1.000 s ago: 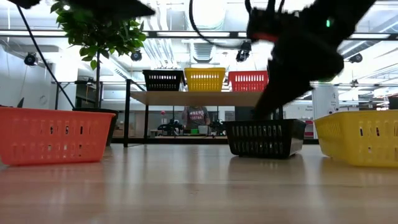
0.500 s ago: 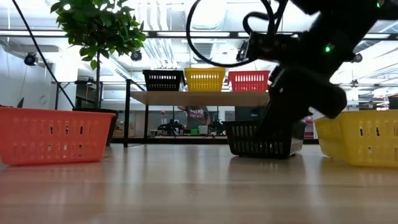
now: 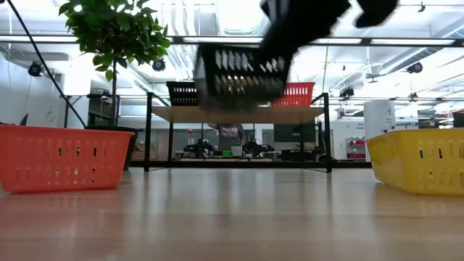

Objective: Stack baskets on shelf by color
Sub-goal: Stack the black bin on top of the other black bins on the shelf

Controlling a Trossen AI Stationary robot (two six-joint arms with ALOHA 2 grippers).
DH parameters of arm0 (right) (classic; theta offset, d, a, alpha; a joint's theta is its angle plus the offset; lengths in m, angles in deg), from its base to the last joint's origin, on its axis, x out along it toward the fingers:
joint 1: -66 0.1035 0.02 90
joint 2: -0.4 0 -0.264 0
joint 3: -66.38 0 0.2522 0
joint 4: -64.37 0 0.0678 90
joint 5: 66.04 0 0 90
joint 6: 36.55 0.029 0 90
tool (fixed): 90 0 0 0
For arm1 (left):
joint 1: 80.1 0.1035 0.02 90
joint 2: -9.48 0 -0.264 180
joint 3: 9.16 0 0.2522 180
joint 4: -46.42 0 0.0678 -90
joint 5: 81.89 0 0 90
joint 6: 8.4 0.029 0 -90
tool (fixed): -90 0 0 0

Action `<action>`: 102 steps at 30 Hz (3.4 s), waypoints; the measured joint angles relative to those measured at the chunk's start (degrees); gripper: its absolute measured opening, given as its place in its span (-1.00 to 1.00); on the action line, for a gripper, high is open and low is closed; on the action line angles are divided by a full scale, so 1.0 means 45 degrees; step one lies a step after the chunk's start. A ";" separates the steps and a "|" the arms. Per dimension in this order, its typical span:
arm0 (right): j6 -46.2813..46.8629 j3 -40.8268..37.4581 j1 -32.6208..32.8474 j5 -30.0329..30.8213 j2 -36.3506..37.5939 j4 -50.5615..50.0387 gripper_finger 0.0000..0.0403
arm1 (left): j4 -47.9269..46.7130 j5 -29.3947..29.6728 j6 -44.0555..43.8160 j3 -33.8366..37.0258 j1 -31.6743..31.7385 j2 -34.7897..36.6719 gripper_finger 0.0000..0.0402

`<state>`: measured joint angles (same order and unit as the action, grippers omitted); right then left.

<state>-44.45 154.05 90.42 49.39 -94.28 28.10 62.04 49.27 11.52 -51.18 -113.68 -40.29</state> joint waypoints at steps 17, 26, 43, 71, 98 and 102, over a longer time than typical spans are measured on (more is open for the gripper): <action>-0.4075 0.5637 -0.2808 -0.1066 0.0015 -0.2397 -0.96 | 0.0031 -0.0124 -0.0403 0.0119 -0.0073 0.0330 -0.96; -0.4686 0.7075 -0.5814 -0.5122 -0.0004 -0.3194 -0.96 | 0.0036 -0.0130 -0.0461 0.0119 -0.0447 0.0606 -0.96; -0.4247 0.6852 -0.9231 -0.6106 -0.2167 0.0085 -0.96 | 0.0045 -0.0134 -0.0344 0.0119 -0.0743 0.0775 -0.96; -0.4480 0.7416 -0.9384 -0.6297 -0.3239 -0.0699 -0.69 | 0.0031 -0.0134 -0.0329 0.0119 -0.0743 0.0766 -0.96; -0.4699 0.7421 -0.8636 -0.5191 -0.3185 -0.0850 -0.95 | 0.0031 -0.0137 -0.0329 0.0116 -0.0743 0.0761 -0.96; -0.4715 0.7421 -0.8562 -0.4850 -0.3185 -0.0435 -0.96 | 0.0031 -0.0137 -0.0329 0.0114 -0.0743 0.0761 -0.96</action>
<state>-65.66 187.45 51.89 27.57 -108.61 26.15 62.18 48.65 10.04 -50.67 -117.03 -36.86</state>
